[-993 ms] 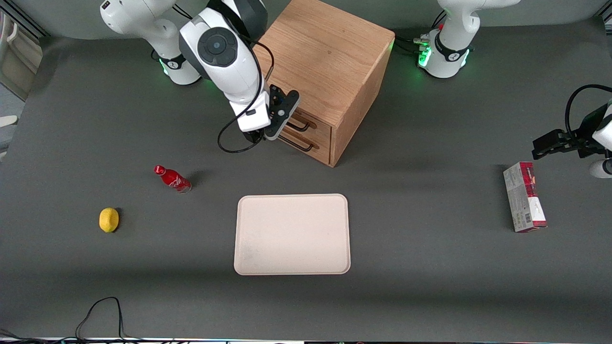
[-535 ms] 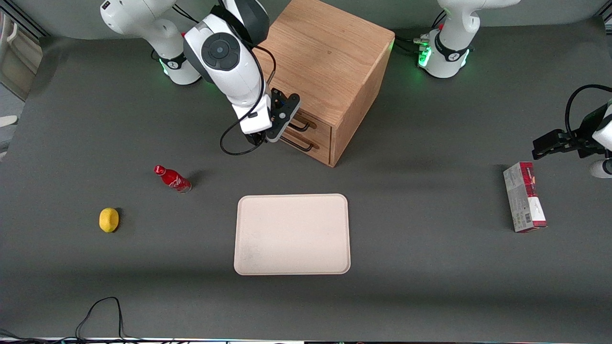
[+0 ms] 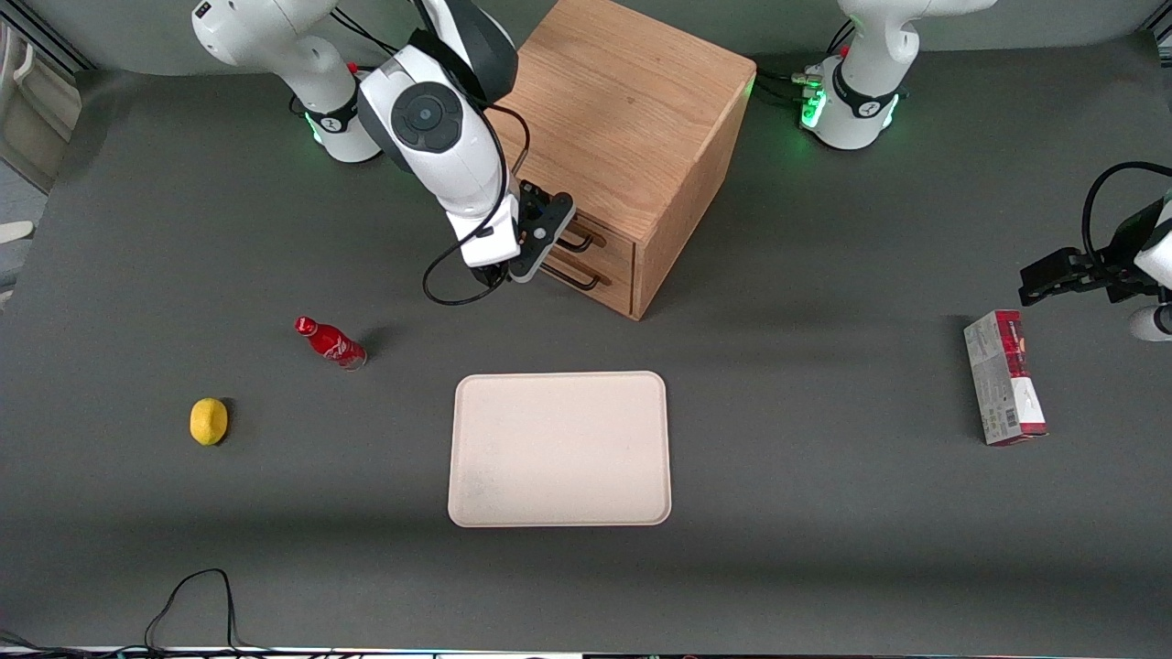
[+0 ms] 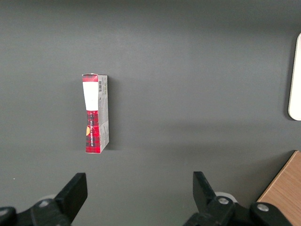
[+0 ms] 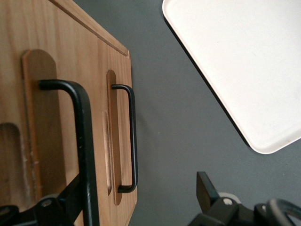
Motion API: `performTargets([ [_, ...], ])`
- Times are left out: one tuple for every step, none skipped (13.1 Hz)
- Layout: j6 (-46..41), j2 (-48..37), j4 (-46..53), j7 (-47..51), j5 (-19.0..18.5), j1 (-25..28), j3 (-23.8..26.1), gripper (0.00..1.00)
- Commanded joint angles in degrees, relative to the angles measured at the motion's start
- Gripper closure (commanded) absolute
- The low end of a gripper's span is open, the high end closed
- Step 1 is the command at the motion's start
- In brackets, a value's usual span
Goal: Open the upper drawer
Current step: 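Pull the handle outward from the cabinet with the right gripper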
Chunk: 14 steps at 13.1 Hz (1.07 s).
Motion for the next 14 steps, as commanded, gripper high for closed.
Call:
performTargets([
  [2.0, 1.2, -0.3, -0.9, -1.1, 0.2, -0.3, 0.0],
  [2.1, 1.2, -0.3, -0.9, -1.2, 0.0, -0.3, 0.0],
  [2.0, 1.2, -0.2, -0.9, -1.2, -0.1, -0.3, 0.0],
  [2.0, 1.2, 0.0, -0.9, -1.2, -0.3, -0.4, 0.0],
  [2.0, 1.2, 0.3, -1.0, -1.2, -1.0, -0.7, 0.0],
  [2.0, 1.4, 0.8, -1.5, -1.2, -1.3, -1.1, 0.0],
  [1.8, 1.8, 1.6, -1.6, -1.2, -1.4, -2.0, 0.0],
  [1.5, 2.3, 2.8, -1.9, -1.2, -1.5, -3.0, 0.0],
  [1.5, 2.7, 3.6, -3.1, -1.2, -1.6, -3.3, 0.0],
  [1.4, 3.5, 4.5, -3.7, -1.2, -1.9, -4.0, 0.0],
  [1.4, 3.9, 5.3, -3.7, -1.2, -2.2, -4.0, 0.0],
  [1.5, 4.4, 5.7, -3.7, -1.2, -2.9, -4.0, 0.0],
  [1.4, 5.1, 6.6, -3.7, -1.2, -3.0, -4.0, 0.0],
  [1.4, 5.9, 7.5, -3.9, -1.2, -3.8, -4.1, 0.0],
])
